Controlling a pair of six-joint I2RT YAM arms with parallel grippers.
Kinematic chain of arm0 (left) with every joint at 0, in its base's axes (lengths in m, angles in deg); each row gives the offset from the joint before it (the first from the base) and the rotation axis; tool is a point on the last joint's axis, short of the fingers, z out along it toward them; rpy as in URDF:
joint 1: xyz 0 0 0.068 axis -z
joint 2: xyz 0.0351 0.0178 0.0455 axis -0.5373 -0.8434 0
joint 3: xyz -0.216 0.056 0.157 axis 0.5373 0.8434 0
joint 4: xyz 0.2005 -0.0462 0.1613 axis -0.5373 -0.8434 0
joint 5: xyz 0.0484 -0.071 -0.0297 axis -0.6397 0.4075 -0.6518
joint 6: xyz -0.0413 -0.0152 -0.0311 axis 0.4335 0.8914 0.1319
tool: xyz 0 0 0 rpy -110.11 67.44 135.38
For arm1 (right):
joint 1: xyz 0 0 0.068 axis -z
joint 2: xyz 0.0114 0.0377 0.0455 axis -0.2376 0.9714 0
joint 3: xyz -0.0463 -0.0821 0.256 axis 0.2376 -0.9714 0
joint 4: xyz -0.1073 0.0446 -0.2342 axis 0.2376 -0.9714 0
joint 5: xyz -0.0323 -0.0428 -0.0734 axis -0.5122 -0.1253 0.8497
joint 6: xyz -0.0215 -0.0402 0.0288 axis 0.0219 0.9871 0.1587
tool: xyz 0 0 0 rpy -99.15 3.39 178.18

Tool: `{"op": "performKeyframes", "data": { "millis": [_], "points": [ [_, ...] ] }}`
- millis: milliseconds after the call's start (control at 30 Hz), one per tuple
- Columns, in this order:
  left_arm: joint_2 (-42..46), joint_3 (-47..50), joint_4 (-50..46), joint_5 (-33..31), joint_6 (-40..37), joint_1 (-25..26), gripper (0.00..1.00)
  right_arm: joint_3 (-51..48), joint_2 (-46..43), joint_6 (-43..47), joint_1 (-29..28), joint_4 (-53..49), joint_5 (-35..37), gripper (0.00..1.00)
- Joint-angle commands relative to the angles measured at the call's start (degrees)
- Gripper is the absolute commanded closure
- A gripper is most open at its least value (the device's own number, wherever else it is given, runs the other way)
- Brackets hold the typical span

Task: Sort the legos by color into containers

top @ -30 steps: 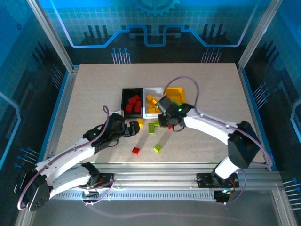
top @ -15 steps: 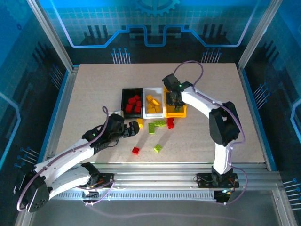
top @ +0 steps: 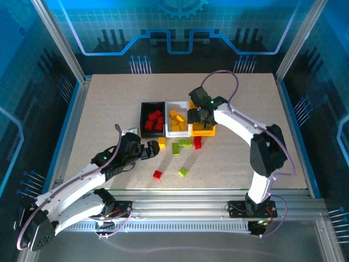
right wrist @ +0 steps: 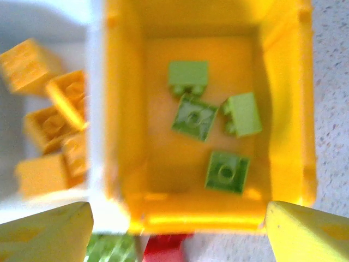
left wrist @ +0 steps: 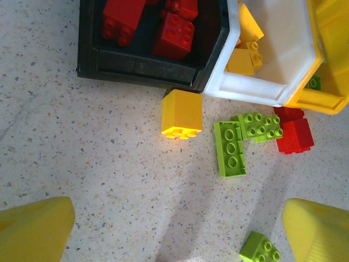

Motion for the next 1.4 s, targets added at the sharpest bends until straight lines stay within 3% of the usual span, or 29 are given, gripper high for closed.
{"op": "performKeyframes", "data": {
  "millis": [0,133,300,500,733,1000,1233,1367],
  "points": [
    [1.59,-0.34,-2.25,-1.44,-0.66,-0.70,0.01,-5.86,-7.13,2.00,-4.70,1.36,-3.82,0.15],
    [2.21,-0.95,-3.53,-2.37,-1.22,-1.33,0.01,-13.67,-12.06,6.16,-10.99,3.17,-9.78,0.13],
    [2.20,-0.70,-3.44,-2.38,-1.33,-1.91,0.01,-19.02,-10.39,7.98,-20.84,2.02,-13.00,0.12],
    [2.02,-0.44,-3.19,-2.23,-1.12,-2.25,0.01,-19.22,-3.75,7.09,-28.83,2.18,-9.09,0.10],
    [2.04,-0.34,-3.40,-1.71,-0.87,-2.51,0.01,-18.84,1.23,4.78,-29.47,1.71,-5.24,0.17],
    [1.94,0.01,-2.89,-1.60,-0.68,-2.75,0.01,-19.76,2.65,4.22,-29.12,1.53,-3.88,0.49],
    [1.78,0.01,-2.89,-1.15,-0.67,-2.84,0.01,-21.13,-3.16,3.70,-27.10,1.94,-1.43,0.60],
    [1.71,0.10,-2.68,-0.89,-0.46,-2.90,0.01,-20.37,-10.89,4.36,-22.78,0.47,1.75,0.61]
  ]
}}
